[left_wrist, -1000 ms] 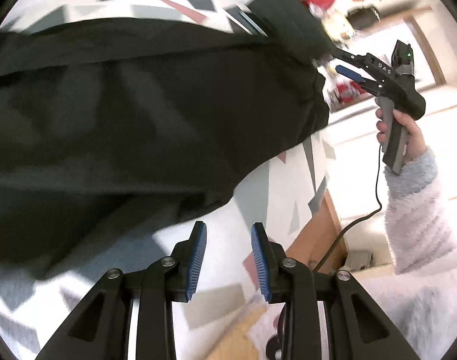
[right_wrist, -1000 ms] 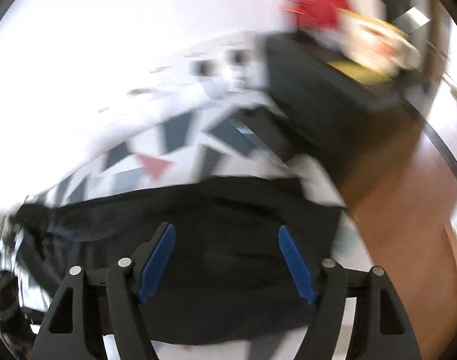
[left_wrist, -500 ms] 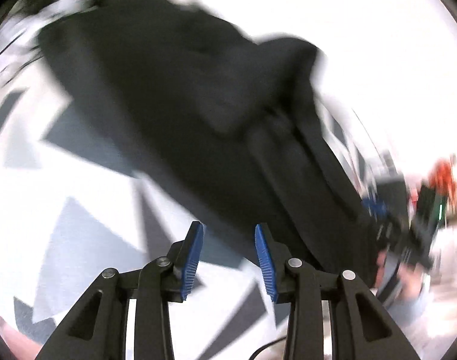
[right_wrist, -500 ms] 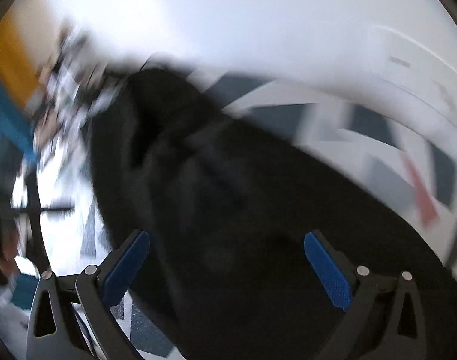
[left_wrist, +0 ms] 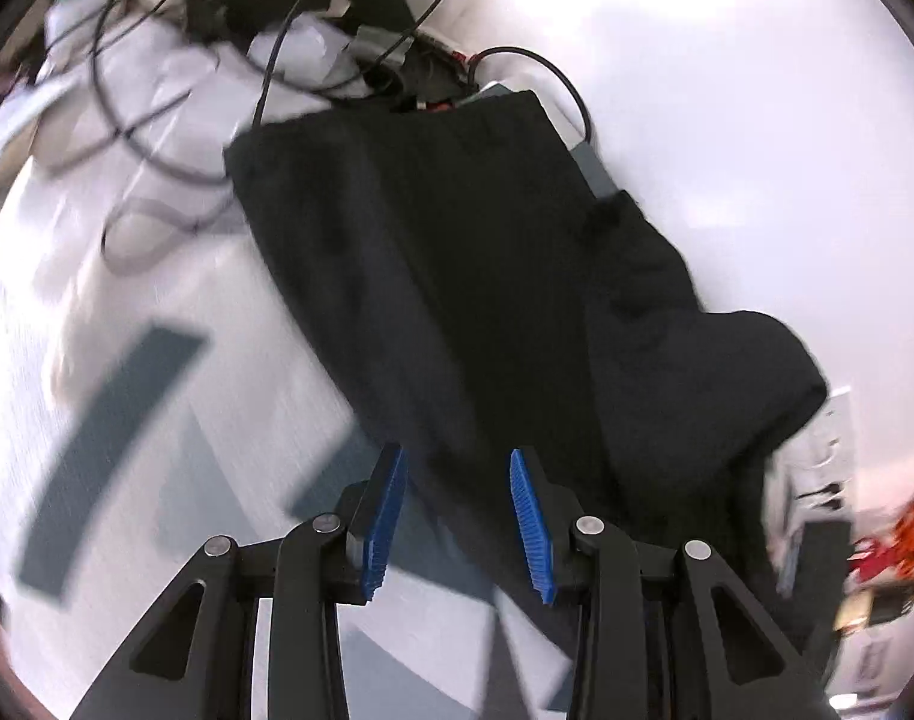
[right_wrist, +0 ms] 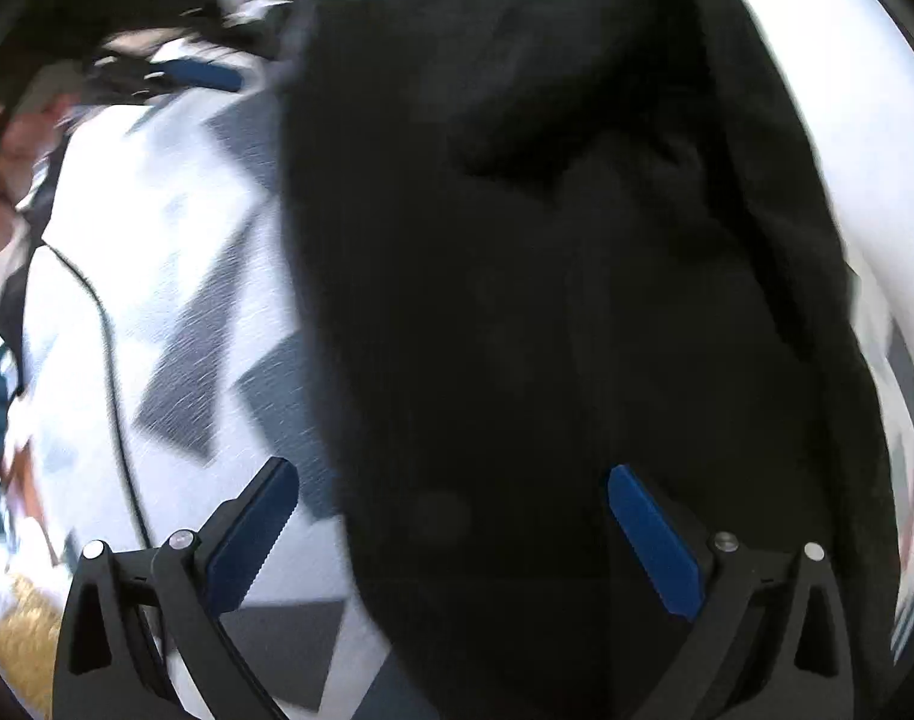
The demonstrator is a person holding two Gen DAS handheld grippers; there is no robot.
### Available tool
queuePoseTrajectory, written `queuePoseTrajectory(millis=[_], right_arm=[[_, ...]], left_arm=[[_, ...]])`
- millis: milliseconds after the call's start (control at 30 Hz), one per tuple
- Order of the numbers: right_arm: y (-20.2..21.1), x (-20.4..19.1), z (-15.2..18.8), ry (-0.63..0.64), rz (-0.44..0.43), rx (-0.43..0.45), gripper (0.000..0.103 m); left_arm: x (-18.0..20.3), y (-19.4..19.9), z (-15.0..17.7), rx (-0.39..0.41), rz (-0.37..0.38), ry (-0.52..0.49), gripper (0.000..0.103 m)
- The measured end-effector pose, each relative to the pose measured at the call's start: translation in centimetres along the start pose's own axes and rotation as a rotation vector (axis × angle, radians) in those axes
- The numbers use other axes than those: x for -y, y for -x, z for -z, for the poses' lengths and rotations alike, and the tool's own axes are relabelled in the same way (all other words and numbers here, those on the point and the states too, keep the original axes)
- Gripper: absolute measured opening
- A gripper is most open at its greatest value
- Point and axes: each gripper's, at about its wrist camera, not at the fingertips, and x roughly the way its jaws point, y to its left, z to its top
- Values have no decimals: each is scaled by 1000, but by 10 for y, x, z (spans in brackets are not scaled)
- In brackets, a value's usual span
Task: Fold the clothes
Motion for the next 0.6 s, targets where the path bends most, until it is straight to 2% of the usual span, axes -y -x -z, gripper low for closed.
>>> queuePoseTrajectory(millis=[133, 200, 333, 533, 567, 600], right_arm=[[-1, 13, -9, -144, 51, -2, 103], [-9, 17, -11, -189, 84, -26, 103], [-11, 20, -10, -281, 104, -9, 103], [-13, 19, -11, -335, 123, -45, 102], [-12, 18, -11, -335, 121, -44, 99], [-10, 17, -11, -332, 121, -35, 93]], left_arm=[[-12, -13, -20, -45, 16, -65, 35], [-15, -20, -25, -68, 45, -77, 35], [-10, -30, -36, -92, 95, -107, 35], [-6, -36, -45, -105, 161, -96, 34], [-5, -36, -45, -93, 150, -105, 15], [-5, -35, -43, -82, 128, -122, 2]])
